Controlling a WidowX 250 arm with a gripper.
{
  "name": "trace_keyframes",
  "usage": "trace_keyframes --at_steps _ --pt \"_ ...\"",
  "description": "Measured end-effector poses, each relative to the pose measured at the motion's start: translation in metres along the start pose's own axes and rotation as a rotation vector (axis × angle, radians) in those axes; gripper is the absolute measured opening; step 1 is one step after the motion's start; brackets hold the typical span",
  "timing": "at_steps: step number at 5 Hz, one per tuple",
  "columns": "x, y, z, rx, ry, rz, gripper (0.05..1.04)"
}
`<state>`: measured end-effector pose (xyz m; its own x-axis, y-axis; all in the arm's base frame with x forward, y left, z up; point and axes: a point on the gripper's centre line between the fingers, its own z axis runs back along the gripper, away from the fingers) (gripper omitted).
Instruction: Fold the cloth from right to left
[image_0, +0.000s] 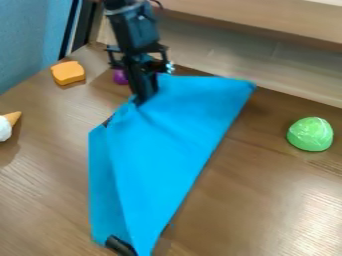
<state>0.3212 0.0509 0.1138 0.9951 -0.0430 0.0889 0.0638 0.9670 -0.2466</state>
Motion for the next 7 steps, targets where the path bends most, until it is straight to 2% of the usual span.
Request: trace_keyframes --at_steps 1,2,3,4,6,7 --pt "-0.001 0.022 -0.006 -0.009 0.019 0.030 0.059" --pt "-0.003 0.029 -0.015 -0.021 0.043 0.023 0.064" --pt "-0.006 0.036 -0.025 -0.011 0.083 -0.002 0.100" --pt "-0.008 0.039 -0.033 -0.006 0.107 0.019 0.274" --pt "-0.007 0.042 -0.027 0.029 0.090 0.032 0.878" --pt "-0.004 0.038 -0.015 0.046 0.058 0.029 1.004"
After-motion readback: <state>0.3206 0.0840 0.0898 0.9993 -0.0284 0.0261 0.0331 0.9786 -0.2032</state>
